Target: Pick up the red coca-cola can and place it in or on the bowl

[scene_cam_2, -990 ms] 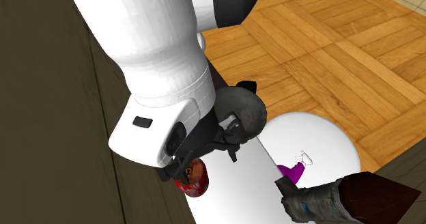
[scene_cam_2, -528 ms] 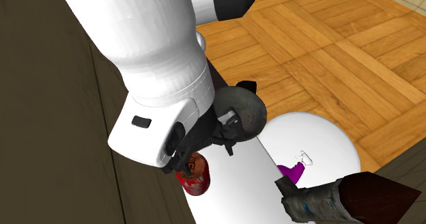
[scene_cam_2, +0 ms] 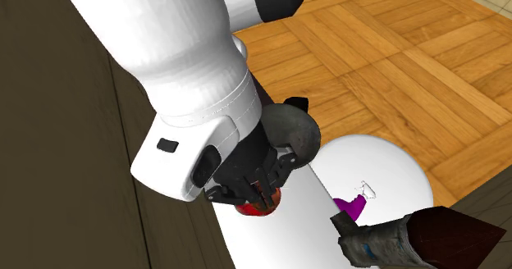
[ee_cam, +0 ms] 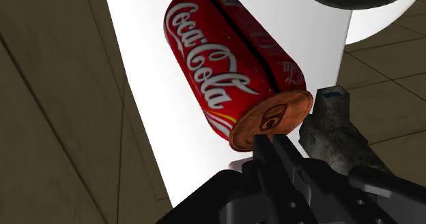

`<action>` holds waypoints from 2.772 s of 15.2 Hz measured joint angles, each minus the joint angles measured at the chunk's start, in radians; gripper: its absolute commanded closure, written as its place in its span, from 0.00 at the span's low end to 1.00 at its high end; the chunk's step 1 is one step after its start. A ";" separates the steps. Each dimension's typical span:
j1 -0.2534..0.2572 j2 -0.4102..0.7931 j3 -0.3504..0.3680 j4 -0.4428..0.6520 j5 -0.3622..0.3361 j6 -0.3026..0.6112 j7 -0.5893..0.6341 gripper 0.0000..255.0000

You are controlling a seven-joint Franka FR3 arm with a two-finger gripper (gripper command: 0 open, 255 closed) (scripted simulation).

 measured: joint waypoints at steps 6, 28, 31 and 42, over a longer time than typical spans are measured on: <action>-0.039 0.156 0.223 0.234 -0.329 -0.329 0.361 0.00; -0.004 0.231 0.268 0.218 -0.648 -0.371 0.586 1.00; -0.010 0.200 0.255 0.181 -0.524 -0.359 0.567 1.00; -0.015 0.210 0.246 0.336 -0.492 -0.500 0.517 1.00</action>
